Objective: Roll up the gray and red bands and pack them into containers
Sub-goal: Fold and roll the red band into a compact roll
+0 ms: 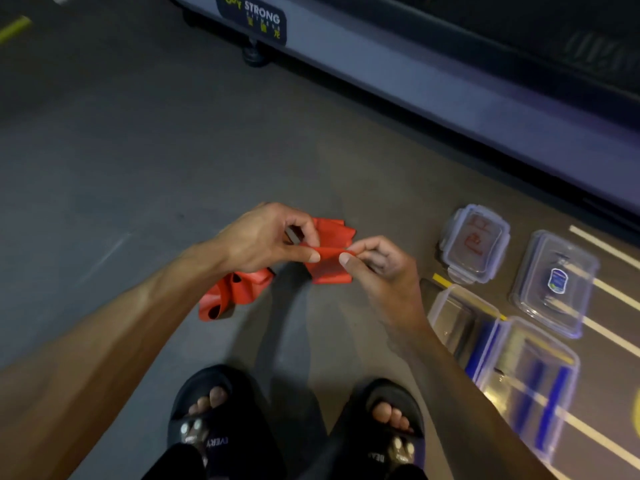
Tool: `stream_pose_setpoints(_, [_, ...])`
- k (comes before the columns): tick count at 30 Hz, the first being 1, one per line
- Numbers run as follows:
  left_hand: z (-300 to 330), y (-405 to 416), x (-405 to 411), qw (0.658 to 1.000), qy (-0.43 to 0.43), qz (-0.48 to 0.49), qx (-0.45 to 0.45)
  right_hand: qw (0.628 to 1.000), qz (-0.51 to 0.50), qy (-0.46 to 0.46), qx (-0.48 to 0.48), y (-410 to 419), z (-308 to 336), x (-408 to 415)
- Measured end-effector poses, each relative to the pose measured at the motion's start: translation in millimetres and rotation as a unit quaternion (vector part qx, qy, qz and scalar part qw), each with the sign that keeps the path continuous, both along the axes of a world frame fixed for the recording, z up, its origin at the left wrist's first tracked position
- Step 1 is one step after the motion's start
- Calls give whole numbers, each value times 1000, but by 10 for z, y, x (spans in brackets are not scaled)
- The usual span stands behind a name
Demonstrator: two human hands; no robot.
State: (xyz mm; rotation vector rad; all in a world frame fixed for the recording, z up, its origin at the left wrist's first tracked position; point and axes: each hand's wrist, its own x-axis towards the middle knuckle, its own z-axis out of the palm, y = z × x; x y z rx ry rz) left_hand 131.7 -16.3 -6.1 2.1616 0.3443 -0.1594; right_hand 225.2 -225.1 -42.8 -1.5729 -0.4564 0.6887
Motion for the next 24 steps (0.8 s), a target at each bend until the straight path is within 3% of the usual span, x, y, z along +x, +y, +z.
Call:
stream_pose_setpoints(6, [717,-140,-156,1000,-23,-11,-11,998,66,7,4,-139,742,51])
stream_pose_setpoints(11, [1453,-190,-248,995,-54,36,-75,993,99,62,-2,-174,1656,73])
stream_pose_setpoints(15, [2112,-284,-304,994,-84,33,-63,990,116,74,-12,-223,2386,39])
stream_pose_setpoints(24, [3232,-706,-611,983,-179,40,11,999,32,33,1,-431,3466,-227])
